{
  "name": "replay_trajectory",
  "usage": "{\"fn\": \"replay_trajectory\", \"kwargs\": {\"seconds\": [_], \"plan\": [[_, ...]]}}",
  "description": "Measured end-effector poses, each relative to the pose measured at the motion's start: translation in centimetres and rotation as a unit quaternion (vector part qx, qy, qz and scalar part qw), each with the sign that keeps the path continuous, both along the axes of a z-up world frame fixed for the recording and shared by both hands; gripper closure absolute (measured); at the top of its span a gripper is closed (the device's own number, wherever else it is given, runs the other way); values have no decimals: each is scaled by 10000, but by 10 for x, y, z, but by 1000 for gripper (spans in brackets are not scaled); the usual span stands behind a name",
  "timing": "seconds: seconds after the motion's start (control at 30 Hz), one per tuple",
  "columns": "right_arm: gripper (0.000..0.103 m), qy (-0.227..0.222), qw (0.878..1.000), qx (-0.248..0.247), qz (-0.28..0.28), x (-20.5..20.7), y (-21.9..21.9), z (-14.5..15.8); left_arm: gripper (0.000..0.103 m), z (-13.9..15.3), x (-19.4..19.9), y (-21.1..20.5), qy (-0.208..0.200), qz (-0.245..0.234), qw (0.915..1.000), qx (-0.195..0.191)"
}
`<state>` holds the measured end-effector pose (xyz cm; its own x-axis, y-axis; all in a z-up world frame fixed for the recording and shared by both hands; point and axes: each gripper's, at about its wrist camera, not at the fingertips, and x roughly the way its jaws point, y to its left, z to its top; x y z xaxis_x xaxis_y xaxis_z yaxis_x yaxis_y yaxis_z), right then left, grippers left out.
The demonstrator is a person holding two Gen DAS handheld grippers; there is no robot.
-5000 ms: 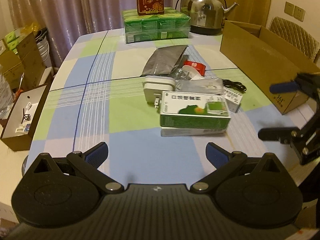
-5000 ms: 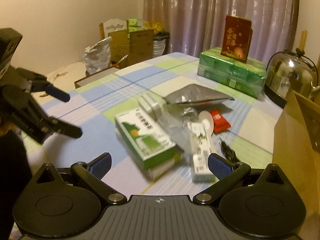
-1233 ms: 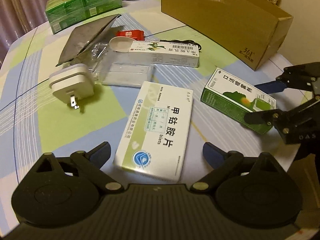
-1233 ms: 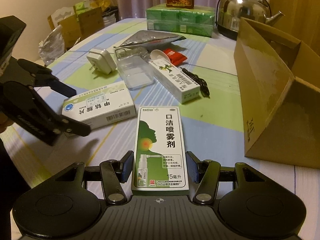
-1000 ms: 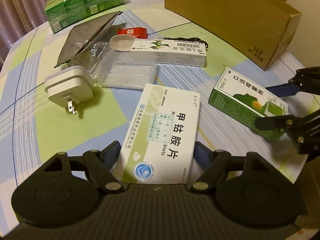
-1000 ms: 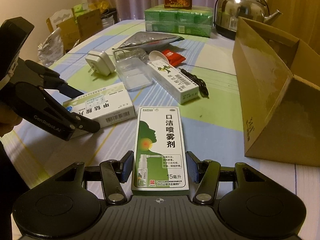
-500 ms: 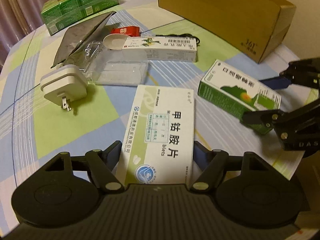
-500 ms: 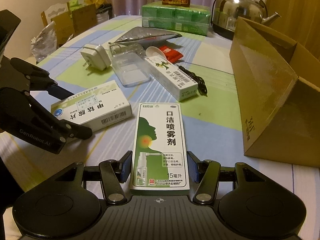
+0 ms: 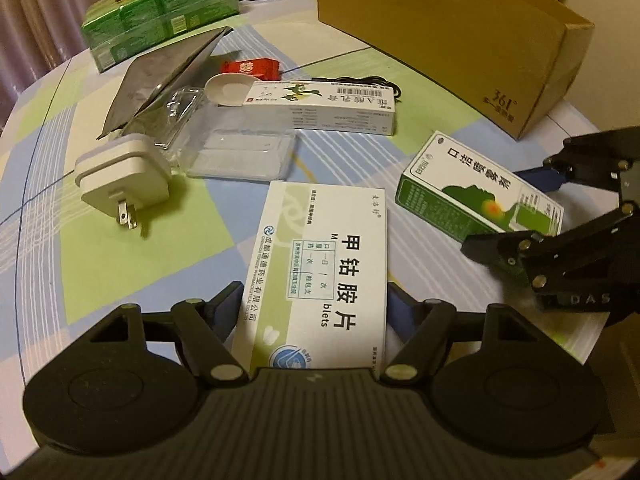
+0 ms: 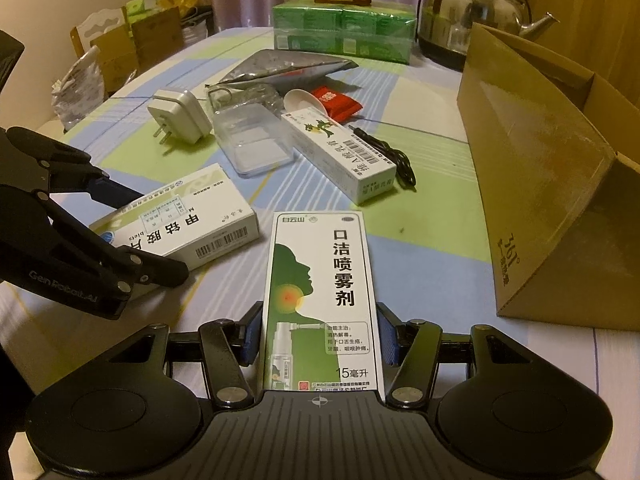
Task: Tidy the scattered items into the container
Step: 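Carry both held boxes over the open cardboard box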
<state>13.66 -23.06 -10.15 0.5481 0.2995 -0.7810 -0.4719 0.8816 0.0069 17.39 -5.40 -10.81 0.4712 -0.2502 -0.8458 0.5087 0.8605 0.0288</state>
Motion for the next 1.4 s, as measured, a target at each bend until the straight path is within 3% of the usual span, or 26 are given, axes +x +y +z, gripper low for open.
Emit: {"fn": "replay_trajectory", "kwargs": {"seconds": [0.87, 1.4], "plan": [[50, -425, 9983, 235, -335, -34, -30, 48, 36, 39, -35, -13, -279, 375, 9985, -290], [50, -1492, 9840, 375, -895, -17, -88, 141, 36, 135, -19, -70, -1158, 110, 9912, -640]]}}
